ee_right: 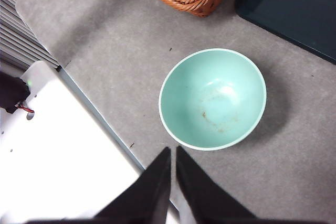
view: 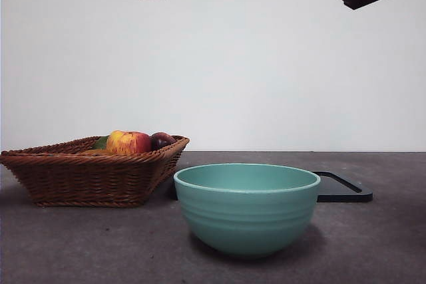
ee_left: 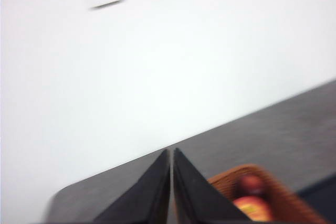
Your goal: Pick up the wifruite, put it on the bowl, pick up the plate, put it on desk
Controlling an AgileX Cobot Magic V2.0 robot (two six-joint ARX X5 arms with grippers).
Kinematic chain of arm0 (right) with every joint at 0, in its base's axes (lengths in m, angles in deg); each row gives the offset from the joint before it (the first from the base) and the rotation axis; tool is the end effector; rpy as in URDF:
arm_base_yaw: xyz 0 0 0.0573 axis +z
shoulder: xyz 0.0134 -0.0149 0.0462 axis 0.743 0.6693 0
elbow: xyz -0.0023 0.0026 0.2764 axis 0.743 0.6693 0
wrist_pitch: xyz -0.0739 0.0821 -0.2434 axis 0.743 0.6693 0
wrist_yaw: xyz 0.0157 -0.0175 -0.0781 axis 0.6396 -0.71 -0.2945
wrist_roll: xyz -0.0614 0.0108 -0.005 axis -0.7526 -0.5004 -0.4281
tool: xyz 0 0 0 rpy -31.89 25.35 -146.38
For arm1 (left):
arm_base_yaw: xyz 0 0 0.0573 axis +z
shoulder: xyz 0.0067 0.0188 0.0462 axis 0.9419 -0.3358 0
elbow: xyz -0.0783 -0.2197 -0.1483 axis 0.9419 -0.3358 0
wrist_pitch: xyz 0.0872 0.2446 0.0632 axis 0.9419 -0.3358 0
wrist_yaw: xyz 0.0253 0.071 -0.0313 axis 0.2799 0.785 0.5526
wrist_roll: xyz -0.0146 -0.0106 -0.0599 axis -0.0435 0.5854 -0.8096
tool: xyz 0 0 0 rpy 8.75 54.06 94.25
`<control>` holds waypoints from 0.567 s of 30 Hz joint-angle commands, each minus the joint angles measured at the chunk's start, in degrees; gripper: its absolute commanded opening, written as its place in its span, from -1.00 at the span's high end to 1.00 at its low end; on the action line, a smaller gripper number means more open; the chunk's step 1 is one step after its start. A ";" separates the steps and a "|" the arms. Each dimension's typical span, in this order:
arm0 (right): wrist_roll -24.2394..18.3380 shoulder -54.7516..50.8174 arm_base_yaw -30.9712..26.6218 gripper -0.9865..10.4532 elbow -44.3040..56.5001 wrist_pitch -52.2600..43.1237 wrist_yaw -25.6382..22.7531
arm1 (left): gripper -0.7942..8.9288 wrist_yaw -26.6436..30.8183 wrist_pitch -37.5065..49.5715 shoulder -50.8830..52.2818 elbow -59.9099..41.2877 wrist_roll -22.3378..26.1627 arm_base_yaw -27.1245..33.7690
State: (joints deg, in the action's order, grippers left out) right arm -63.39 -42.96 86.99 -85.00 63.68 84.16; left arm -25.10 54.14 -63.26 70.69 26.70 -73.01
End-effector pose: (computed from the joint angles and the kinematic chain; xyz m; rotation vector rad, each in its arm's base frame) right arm 0.1210 0.1176 0.2927 0.0836 0.8844 0.8927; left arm 0.1407 -0.0149 0.3511 0.2800 -0.1221 -0.2302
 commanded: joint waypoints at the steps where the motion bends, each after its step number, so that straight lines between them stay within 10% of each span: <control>1: -0.48 0.37 0.57 0.82 -0.83 -0.57 -0.17 | 0.82 4.85 3.13 3.96 -6.14 -0.42 1.31; 17: -0.48 0.37 0.57 0.82 -0.83 -0.59 -0.17 | 0.82 10.36 -0.28 24.96 -30.80 -5.33 6.60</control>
State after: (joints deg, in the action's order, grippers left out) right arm -63.39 -42.96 86.99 -85.00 63.65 84.16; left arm -15.02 53.41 -38.76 40.17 22.17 -66.63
